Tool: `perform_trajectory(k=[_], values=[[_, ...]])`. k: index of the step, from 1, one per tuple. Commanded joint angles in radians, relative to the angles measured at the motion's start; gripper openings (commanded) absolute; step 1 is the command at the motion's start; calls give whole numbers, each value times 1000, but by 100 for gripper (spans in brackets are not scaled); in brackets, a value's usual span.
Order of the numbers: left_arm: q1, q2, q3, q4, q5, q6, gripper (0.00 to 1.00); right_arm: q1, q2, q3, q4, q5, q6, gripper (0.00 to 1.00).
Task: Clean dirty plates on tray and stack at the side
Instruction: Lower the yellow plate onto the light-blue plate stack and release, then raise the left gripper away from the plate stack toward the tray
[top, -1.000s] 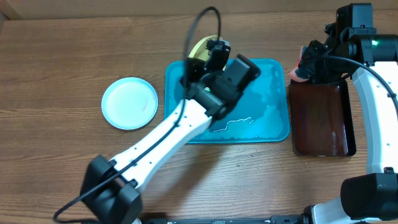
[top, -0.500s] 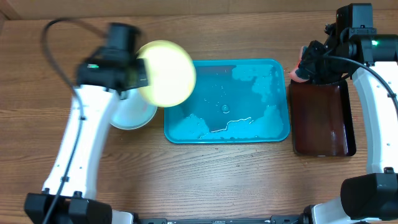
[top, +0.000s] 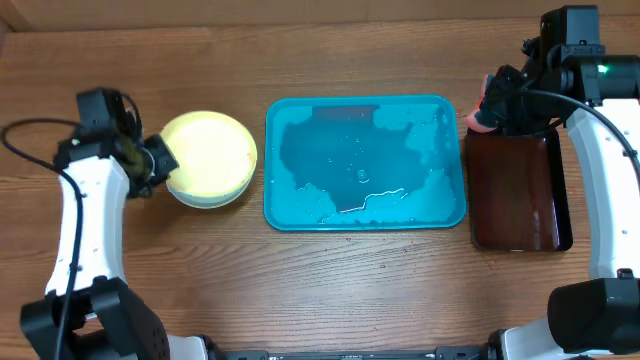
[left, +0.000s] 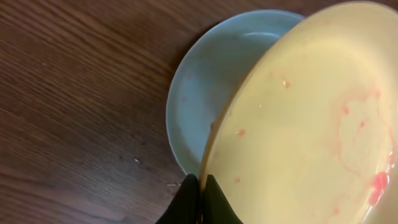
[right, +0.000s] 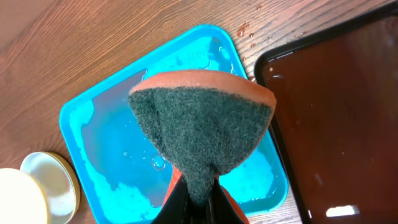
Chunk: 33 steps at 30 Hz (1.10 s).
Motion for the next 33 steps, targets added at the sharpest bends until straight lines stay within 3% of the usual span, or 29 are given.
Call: perform_trajectory(k=[1, 7, 21, 26, 28, 33], values=[[3, 3, -124, 114, -48, -72, 4, 0, -23, 14, 6, 11, -7, 4], [3, 3, -221, 297, -62, -95, 4, 0, -21, 14, 9, 11, -7, 4], [2, 3, -273, 408, -165, -131, 4, 1, -21, 14, 3, 11, -6, 4], [-9, 3, -272, 444, -145, -131, 12, 1, -21, 14, -1, 11, -7, 4], [-14, 3, -272, 443, -143, -131, 21, 1, -21, 14, -2, 11, -7, 4], [-37, 3, -272, 442, -108, -81, 24, 1, -21, 14, -2, 11, -6, 4]])
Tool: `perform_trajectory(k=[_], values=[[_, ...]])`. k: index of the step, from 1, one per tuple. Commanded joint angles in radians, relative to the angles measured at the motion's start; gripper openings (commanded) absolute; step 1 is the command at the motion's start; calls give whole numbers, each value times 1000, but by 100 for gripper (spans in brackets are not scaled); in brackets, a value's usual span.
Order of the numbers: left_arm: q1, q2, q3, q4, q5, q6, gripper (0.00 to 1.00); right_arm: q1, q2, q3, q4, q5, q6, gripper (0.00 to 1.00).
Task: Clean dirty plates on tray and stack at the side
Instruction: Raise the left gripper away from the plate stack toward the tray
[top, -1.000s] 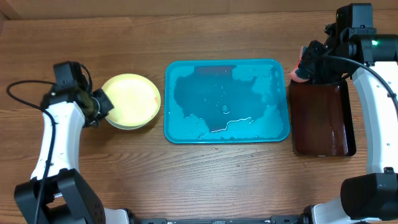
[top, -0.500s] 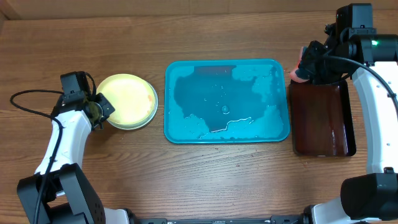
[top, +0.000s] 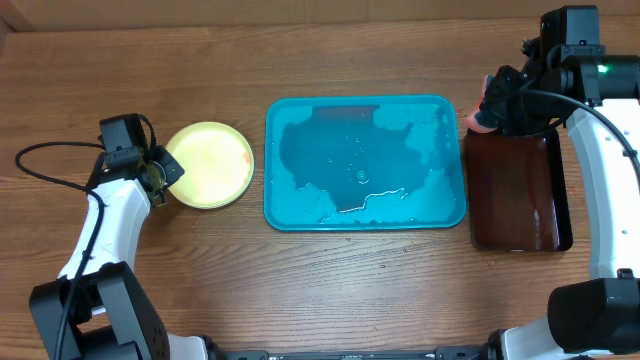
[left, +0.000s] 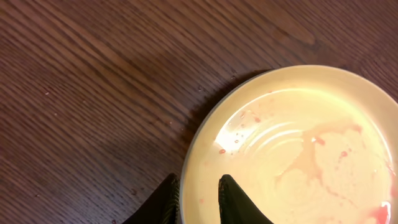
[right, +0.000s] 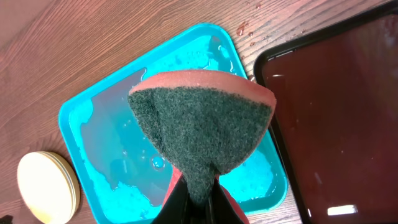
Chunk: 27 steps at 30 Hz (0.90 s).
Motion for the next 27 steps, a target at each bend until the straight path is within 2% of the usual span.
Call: perform_trajectory(k=[1, 7, 17, 27], values=[[-29, -3, -7, 5, 37, 53, 24, 1, -21, 14, 3, 10, -6, 4], [-117, -3, 31, -20, 39, 132, 26, 1, -21, 14, 1, 13, -7, 4], [-302, -3, 266, -185, 36, 179, 29, 1, -15, 11, -56, 122, 1, 4], [-526, -3, 301, -153, 105, 177, 32, 1, 5, 5, -64, 137, 0, 4]])
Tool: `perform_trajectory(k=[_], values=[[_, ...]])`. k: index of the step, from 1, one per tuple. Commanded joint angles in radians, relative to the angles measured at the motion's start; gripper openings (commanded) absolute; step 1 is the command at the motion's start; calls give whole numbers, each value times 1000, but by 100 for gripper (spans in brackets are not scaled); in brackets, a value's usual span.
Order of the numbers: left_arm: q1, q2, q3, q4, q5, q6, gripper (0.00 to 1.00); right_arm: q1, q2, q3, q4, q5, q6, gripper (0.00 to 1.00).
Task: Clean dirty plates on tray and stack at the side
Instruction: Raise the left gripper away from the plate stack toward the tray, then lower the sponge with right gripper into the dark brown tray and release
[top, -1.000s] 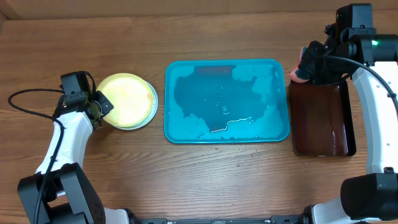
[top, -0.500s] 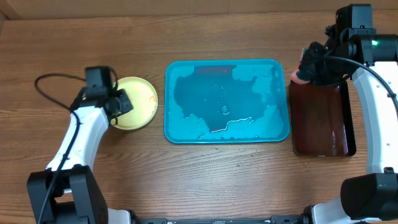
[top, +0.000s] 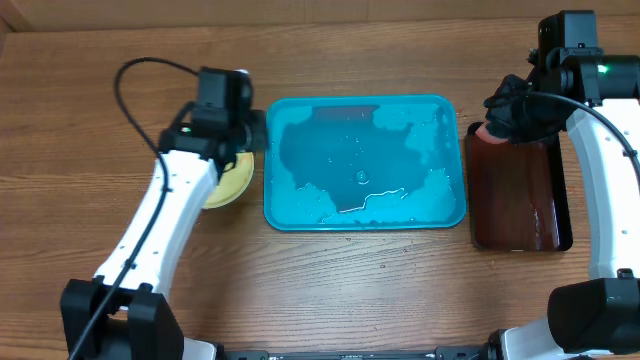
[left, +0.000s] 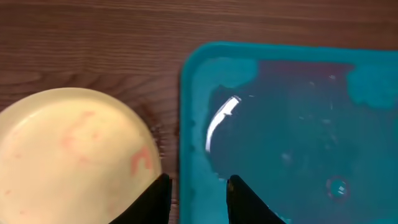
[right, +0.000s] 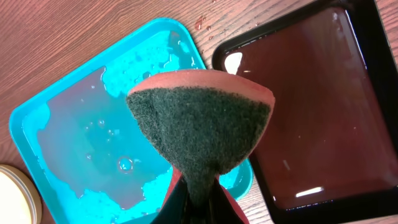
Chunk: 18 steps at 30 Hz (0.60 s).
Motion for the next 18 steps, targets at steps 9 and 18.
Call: perform_trajectory(k=[9, 18], values=[[-167, -3, 34, 47, -17, -30, 29, -42, 5, 5, -5, 18, -31, 4], [-182, -3, 61, 57, -21, -28, 37, -90, 9, -70, 35, 200, -135, 4]])
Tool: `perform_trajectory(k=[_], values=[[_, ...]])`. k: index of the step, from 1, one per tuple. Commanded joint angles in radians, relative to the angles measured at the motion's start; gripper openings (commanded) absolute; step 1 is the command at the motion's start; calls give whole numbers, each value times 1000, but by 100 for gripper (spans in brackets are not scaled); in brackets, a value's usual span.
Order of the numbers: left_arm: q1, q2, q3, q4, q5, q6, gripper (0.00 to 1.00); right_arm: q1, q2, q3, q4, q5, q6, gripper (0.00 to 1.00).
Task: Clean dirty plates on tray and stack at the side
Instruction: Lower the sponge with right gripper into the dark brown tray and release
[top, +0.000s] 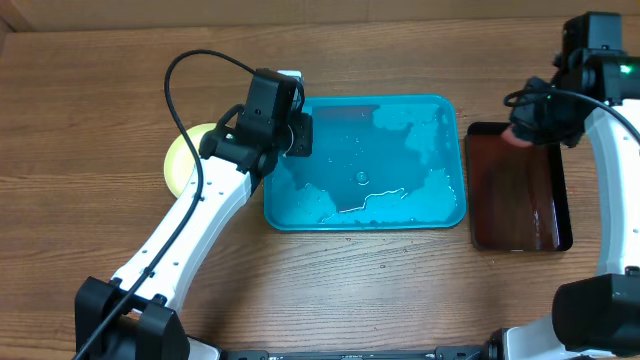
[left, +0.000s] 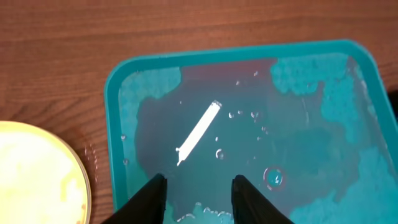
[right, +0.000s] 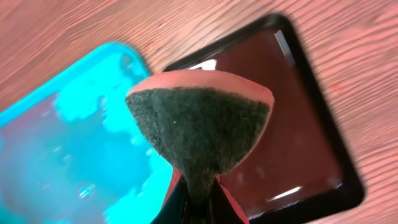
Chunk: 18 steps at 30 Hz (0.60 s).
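Note:
A stack of plates with a yellow plate (top: 183, 160) on top, faintly pink-stained (left: 31, 177), sits left of the blue tray (top: 366, 226). My left gripper (top: 296, 134) hovers open and empty over the tray's left part, its fingertips (left: 155, 186) above the soapy water (left: 249, 143). At the right, my right gripper (top: 527, 128) is shut on a green and orange sponge (right: 199, 130), held above the dark brown tray (right: 273, 118).
The blue tray's rim (left: 112, 118) holds shallow water with foam patches. The dark brown tray (top: 515, 205) at the right is wet and holds no plates. Bare wooden table (top: 360, 290) lies in front of both trays.
My left gripper has moved right, from the blue tray's left rim beside the yellow plate to over the water. My right gripper has shifted right with the sponge, farther over the dark tray.
First my left gripper held the yellow plate tilted over a pale plate at the left. Then the plate lay flat on the stack and the gripper was open at its rim. The open gripper then stood at the blue tray's edge, now over it. The right kept the sponge.

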Motion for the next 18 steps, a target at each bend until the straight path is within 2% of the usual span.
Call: perform_trajectory(k=[1, 8, 14, 18], values=[[-9, -3, 30, 10, -15, -5, 38, -2, 9, -77, 45, 108, -92, 4], [-9, -3, 27, 3, -16, -5, 40, -3, 14, -324, 189, 127, -126, 4], [-9, -3, 27, -3, -16, 19, 40, -3, 14, -520, 384, 155, -127, 4], [-9, -3, 27, -7, -16, 19, 41, -3, 14, -626, 521, 163, -152, 11]])
